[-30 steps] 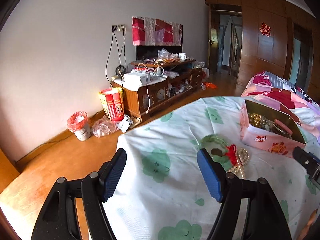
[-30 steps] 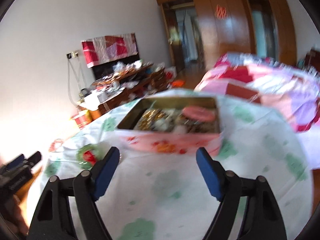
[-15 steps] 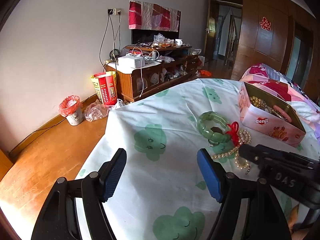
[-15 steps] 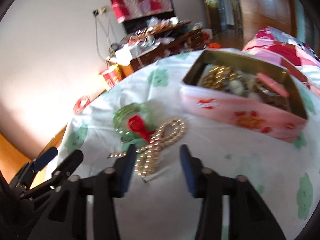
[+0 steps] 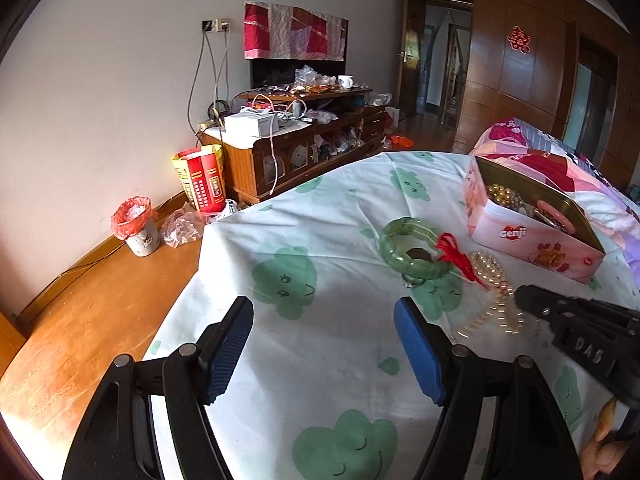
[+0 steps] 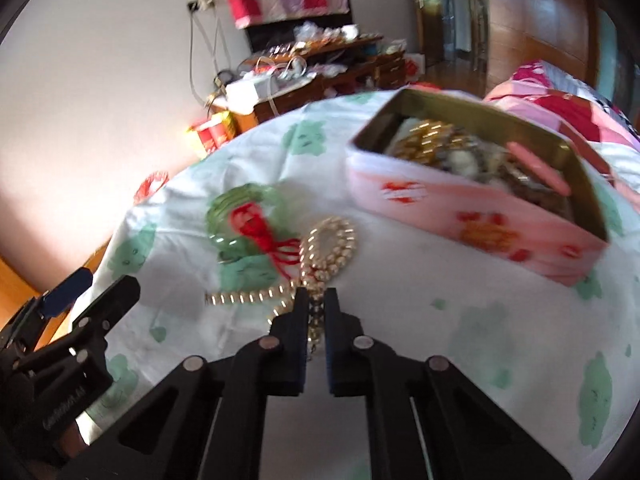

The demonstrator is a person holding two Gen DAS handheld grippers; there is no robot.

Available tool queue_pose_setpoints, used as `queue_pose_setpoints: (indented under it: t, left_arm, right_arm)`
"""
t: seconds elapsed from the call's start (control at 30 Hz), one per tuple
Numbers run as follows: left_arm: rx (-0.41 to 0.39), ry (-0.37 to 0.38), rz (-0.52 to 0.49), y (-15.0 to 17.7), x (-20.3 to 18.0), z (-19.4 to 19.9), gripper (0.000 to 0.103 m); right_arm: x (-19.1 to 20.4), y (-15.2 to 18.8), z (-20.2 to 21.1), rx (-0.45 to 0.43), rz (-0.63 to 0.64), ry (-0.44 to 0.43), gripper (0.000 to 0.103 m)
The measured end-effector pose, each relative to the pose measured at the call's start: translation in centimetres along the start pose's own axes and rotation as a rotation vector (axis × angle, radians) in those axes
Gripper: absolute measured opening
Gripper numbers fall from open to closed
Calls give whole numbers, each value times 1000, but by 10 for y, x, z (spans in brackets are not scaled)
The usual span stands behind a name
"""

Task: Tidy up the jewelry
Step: 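Grasp the pearl strand with the right gripper while the left grasps the red ribbon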

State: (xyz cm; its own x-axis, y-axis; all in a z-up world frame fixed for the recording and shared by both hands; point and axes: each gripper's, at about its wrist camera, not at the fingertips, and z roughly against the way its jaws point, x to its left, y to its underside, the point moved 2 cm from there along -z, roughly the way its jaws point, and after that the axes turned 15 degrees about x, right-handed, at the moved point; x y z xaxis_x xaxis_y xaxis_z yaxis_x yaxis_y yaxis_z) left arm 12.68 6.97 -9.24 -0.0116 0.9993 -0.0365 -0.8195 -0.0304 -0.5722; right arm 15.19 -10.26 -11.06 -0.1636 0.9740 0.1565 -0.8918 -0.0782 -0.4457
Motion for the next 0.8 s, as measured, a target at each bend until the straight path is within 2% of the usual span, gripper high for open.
queue_pose_setpoints:
  t: [0.17,0.23,0.37,0.47,0.53,0.57,0.63,0.67,0.73,0.77,0.8]
  left_arm:
    - [15,80,-64,-6,-18,-3,73]
    - [19,109,-95,-12,-29,-5,73]
    - [81,141,-183,-27,-51,-15,73]
    - [37,152,-173,-41,-62,-10,71]
    - [60,167,-193,-50,-72,-14,69]
    - [73,158,-205,-55,-78,-19,65]
    - [95,134,-221,-59,-87,-32,49]
    - [139,126,-220,-60,-90,-44,45]
    - [201,127,-202,-59,-92,-61,22]
    - [221,116,-197,-58,-91,-66,18]
    - [218,120,-190,-58,-89,-65,9]
  right_arm:
    - [-33,9,19,-56,-76,82,9]
    - [-49,11,23,-65,-129,76,9]
    - [-70,8,24,-77,-220,15,9]
    - [-67,8,25,-80,-210,9,9]
    - [-61,6,23,-80,-189,14,9]
    - [-60,7,23,-81,-183,14,9]
    - [-62,9,23,-80,-185,8,9]
    - [-65,10,23,-78,-192,1,9]
    - [-68,11,22,-74,-205,-7,9]
    - [-69,12,22,-74,-213,-15,9]
    - [-71,12,22,-73,-218,-20,9]
